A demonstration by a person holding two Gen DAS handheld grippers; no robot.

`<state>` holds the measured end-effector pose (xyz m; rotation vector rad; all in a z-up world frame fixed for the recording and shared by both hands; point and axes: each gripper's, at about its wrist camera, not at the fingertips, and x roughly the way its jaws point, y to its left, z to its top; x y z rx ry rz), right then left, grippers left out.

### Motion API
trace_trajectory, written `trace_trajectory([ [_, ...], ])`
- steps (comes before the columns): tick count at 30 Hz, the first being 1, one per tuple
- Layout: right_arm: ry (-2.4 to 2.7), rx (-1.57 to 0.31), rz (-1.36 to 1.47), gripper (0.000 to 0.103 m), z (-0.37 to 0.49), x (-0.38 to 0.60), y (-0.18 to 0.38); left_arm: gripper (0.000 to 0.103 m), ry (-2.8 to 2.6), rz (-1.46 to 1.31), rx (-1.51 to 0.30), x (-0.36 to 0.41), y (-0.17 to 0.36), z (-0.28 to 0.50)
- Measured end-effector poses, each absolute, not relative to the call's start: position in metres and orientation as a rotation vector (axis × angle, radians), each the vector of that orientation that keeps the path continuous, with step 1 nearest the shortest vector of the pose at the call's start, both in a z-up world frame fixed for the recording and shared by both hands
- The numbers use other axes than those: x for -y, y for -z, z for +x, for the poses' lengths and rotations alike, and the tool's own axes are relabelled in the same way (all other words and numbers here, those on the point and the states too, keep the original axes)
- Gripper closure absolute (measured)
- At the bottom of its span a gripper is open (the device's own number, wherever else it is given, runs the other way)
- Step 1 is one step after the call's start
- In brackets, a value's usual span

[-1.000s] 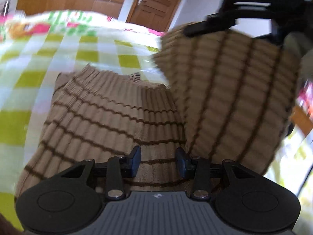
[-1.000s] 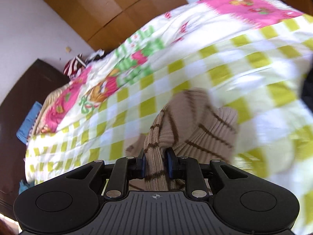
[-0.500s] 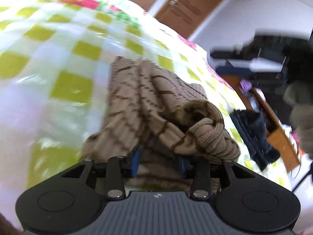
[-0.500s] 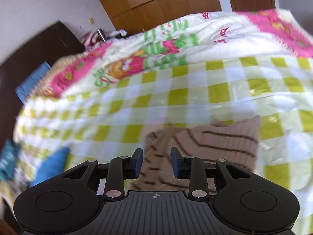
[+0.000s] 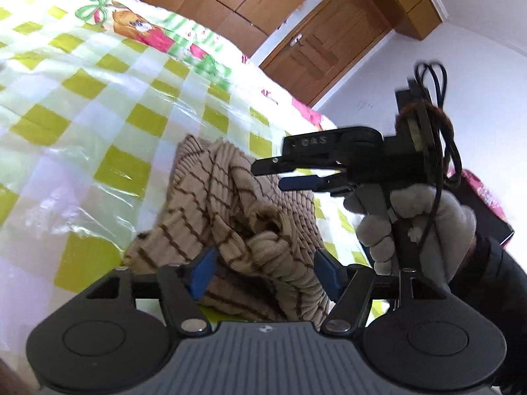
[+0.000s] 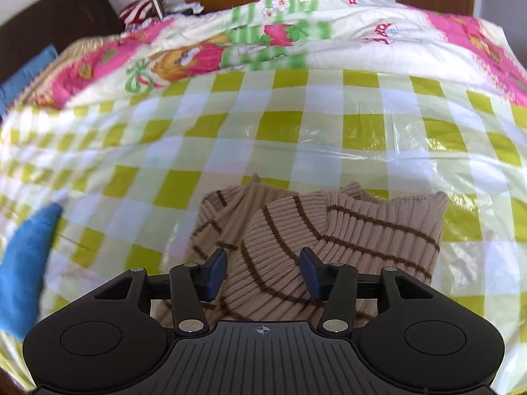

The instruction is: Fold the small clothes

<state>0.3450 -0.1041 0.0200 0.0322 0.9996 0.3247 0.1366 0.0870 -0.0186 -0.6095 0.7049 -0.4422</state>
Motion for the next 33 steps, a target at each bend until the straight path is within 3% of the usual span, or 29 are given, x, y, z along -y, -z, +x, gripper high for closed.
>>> trace_trajectory([
  [6,-0.348,-1.002,0.053,0.052,0.326,0.11,-0.03,0.026,0.432,-0.632,-0.807,-0.062,0.031,0.145],
  [8,-0.369,-0.993,0.026,0.042,0.321,0.104,-0.033,0.026,0.421,-0.604,-0.797,-0.055,0.028,0.148],
  [11,-0.374,-1.032,0.013,0.04,0.333,0.094,-0.033,0.028,0.377,-0.527,-0.77,-0.039,0.024,0.147],
  [15,-0.338,-1.124,0.049,0.039,0.358,0.083,-0.019,0.037,0.39,-0.477,-0.747,-0.028,0.027,0.142],
  [22,-0.285,-1.141,-0.163,0.039,0.362,0.044,0.0,0.049,0.42,-0.428,-0.705,-0.029,0.029,0.136],
  [33,-0.211,-1.165,-0.119,0.039,0.378,0.048,0.015,0.05,0.417,-0.347,-0.686,-0.017,0.027,0.132],
])
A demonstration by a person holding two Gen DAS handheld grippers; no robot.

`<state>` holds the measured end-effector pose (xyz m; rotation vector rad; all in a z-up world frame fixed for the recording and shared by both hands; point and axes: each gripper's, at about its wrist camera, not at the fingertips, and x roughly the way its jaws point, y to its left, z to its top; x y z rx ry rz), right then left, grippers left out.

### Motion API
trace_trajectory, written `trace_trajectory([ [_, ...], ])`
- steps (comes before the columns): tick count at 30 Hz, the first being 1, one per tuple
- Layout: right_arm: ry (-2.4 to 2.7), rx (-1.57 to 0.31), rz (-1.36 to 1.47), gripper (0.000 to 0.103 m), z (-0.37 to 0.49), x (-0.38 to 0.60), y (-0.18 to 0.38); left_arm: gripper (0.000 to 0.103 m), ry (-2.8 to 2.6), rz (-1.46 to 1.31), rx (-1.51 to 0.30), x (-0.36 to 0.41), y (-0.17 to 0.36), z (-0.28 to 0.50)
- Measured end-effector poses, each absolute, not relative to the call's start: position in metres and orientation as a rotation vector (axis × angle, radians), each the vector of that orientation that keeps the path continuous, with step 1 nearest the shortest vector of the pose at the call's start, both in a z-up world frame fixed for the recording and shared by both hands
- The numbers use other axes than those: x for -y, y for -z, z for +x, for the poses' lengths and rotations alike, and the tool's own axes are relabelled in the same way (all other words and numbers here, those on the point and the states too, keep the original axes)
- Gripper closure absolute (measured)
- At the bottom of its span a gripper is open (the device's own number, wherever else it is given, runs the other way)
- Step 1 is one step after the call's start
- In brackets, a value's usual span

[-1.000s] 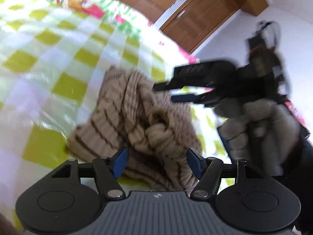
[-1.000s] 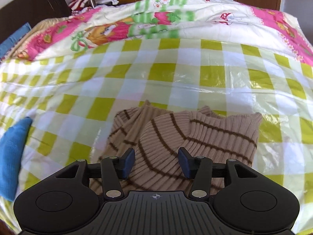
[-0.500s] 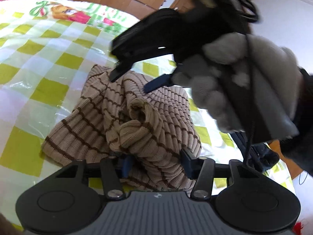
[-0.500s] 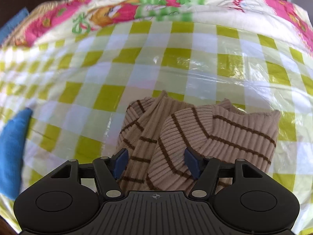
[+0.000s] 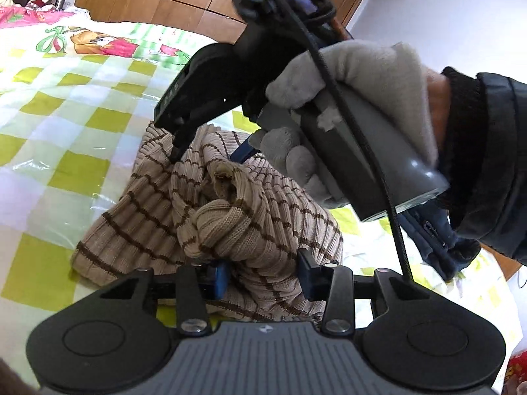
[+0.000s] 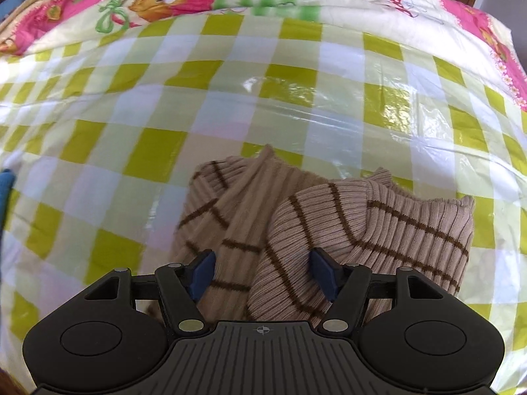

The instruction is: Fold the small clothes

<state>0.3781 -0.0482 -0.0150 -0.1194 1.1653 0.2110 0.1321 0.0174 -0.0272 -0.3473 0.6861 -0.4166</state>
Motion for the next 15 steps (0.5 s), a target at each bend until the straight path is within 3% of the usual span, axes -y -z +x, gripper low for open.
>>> trace_trajectory([
  [1,-0.21,-1.166,-0.11,0.042,0.379,0.05,0.018,0.05,0.415,-0.339,-0.685,-0.016,0.028,0.132],
  [3,-0.208,-1.151,-0.088,0.057,0.377,0.055,0.016,0.051,0.416,-0.333,-0.676,-0.016,0.028,0.131],
  [5,-0.218,-1.136,-0.047,0.079,0.374,0.068,0.01,0.053,0.419,-0.334,-0.663,-0.016,0.026,0.128],
  [6,-0.224,-1.131,-0.015,0.083,0.372,0.077,0.006,0.056,0.422,-0.333,-0.655,-0.016,0.025,0.127],
  [15,-0.263,-0.971,0.181,0.086,0.349,0.121,-0.055,0.065,0.438,-0.477,-0.534,-0.042,0.009,0.112],
])
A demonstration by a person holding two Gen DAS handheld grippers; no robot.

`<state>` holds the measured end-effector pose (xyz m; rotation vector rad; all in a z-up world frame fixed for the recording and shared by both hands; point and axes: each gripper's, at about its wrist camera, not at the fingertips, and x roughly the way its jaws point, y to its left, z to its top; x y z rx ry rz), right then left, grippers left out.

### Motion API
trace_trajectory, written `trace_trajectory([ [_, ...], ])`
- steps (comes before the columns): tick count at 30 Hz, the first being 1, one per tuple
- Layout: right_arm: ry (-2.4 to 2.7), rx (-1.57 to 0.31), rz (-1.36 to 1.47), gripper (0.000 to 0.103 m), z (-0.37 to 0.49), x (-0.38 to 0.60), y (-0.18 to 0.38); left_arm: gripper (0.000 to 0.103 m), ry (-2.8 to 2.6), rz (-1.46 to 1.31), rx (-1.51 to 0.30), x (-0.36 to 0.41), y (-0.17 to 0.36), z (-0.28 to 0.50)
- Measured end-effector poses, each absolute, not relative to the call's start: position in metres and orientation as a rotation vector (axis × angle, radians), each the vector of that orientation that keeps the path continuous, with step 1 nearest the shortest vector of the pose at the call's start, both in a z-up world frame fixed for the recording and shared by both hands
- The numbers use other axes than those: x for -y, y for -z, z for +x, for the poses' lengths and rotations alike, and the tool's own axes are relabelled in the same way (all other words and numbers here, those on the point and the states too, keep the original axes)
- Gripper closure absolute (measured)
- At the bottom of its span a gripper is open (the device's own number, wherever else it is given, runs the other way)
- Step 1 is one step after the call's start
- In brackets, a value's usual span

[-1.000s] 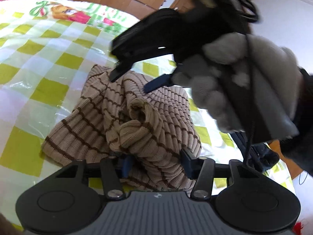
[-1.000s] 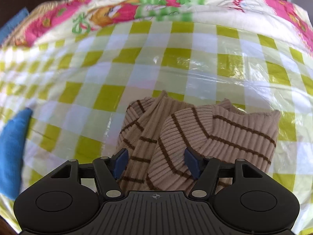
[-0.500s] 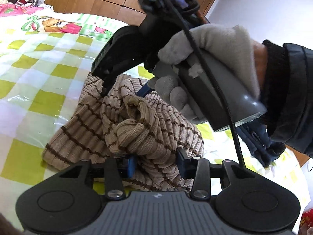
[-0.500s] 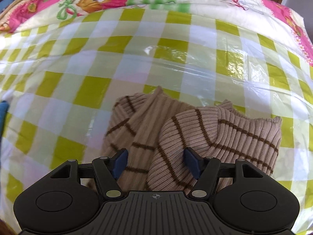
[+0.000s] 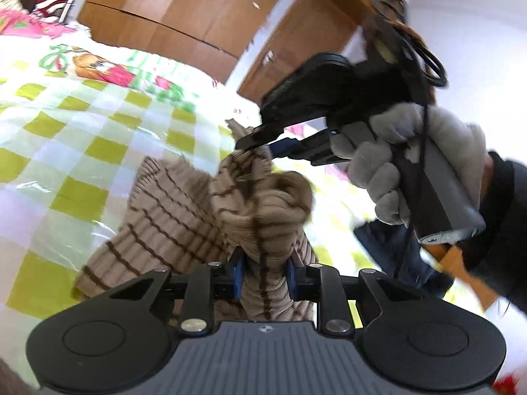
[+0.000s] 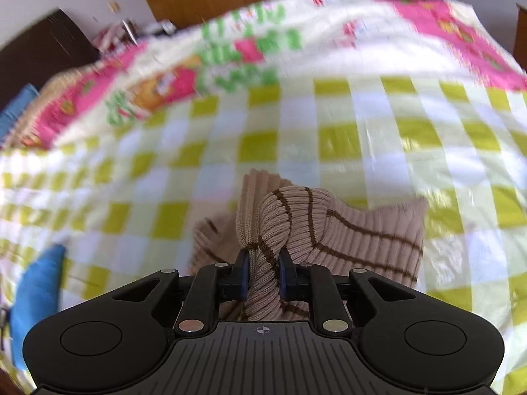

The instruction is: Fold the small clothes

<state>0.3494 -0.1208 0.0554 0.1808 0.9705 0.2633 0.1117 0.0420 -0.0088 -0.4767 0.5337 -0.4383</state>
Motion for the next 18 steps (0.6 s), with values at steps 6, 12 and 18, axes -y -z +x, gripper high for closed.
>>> trace_trajectory([
  [6,-0.341,-0.946,0.129,0.086,0.355,0.076,-0.056,0.066,0.343,-0.607,-0.586,-0.073,0.019,0.118],
  [12,-0.385,-1.001,0.104,0.086,0.362,0.032,-0.009,0.067,0.287,-0.602,-0.659,-0.083,0.03,0.119],
  [18,-0.362,-0.993,0.119,0.081,0.363,0.026,0.01,0.067,0.226,-0.63,-0.681,-0.096,0.037,0.121],
])
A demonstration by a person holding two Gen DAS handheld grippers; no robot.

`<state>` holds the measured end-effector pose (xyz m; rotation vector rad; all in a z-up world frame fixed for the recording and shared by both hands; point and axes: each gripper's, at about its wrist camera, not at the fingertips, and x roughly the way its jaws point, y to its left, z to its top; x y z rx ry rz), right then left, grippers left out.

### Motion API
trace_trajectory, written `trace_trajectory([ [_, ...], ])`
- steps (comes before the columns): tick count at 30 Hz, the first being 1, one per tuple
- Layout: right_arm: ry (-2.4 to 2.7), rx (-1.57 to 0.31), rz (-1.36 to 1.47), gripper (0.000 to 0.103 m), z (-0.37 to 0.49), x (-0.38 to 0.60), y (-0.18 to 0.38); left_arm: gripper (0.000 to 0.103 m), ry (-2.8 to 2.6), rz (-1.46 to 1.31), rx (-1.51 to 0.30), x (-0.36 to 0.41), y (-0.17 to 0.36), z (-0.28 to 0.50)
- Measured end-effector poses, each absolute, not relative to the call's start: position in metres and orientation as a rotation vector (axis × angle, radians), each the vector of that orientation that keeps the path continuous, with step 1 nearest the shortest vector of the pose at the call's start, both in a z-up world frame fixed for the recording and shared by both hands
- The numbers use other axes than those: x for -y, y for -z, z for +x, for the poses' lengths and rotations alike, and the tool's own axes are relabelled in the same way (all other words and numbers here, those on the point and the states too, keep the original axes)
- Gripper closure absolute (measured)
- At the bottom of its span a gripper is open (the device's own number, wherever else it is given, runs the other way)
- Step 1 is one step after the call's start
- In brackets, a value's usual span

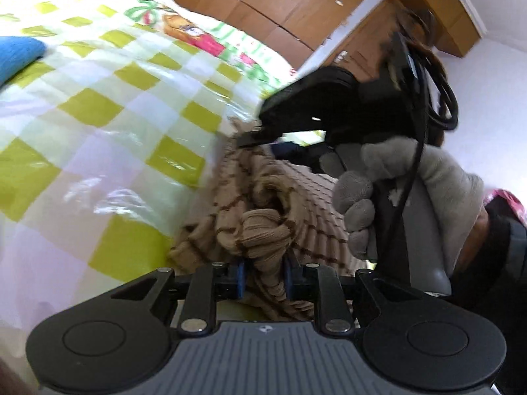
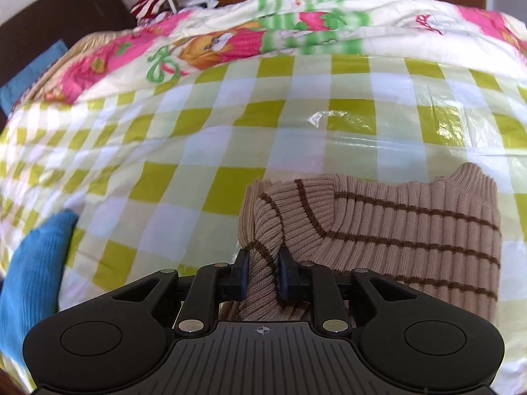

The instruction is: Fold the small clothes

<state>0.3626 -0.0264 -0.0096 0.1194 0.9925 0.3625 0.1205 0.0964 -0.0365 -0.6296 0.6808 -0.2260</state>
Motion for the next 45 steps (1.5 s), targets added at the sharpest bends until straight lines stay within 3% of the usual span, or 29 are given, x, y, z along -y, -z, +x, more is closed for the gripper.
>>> trace_trajectory([
  [5,-0.424,-0.993,0.208,0.064,0.36,0.038,-0.001,0.066,0.138,-0.695,-0.724,-0.119,0.045,0.11],
  [12,-0.417,-0.771,0.221,0.061,0.322,0.099,-0.052,0.063,-0.033,-0.492,-0.609,-0.117,0.009,0.085],
  [18,-0.362,-0.769,0.086,0.061,0.302,0.122,-0.03,0.061,0.133,-0.338,-0.487,-0.068,-0.028,0.115],
  [20,-0.363,-0.763,0.089,0.061,0.302,0.125,-0.022,0.061,0.158,-0.282,-0.484,-0.049,-0.02,0.138],
  [24,-0.383,-0.792,0.088,0.061,0.301,0.129,-0.003,0.06,0.081,-0.221,-0.66,-0.046,0.025,0.173],
  [27,-0.347,-0.796,0.025,0.061,0.307,0.13,0.017,0.056,0.107,-0.335,-0.691,-0.069,0.053,0.168],
  [30,-0.319,-0.864,0.138,0.061,0.327,0.141,0.035,0.057,0.101,-0.371,-0.702,-0.073,0.048,0.161],
  [33,-0.346,-0.806,0.158,0.06,0.324,0.14,0.019,0.057,0.077,-0.344,-0.699,-0.067,0.04,0.154],
  [39,-0.453,-0.781,0.081,0.061,0.335,0.105,0.012,0.057,0.078,-0.283,-0.566,-0.058,0.007,0.146],
  [45,-0.502,-0.836,0.036,0.059,0.365,0.059,0.029,0.057,0.078,-0.314,-0.694,-0.06,0.045,0.164],
])
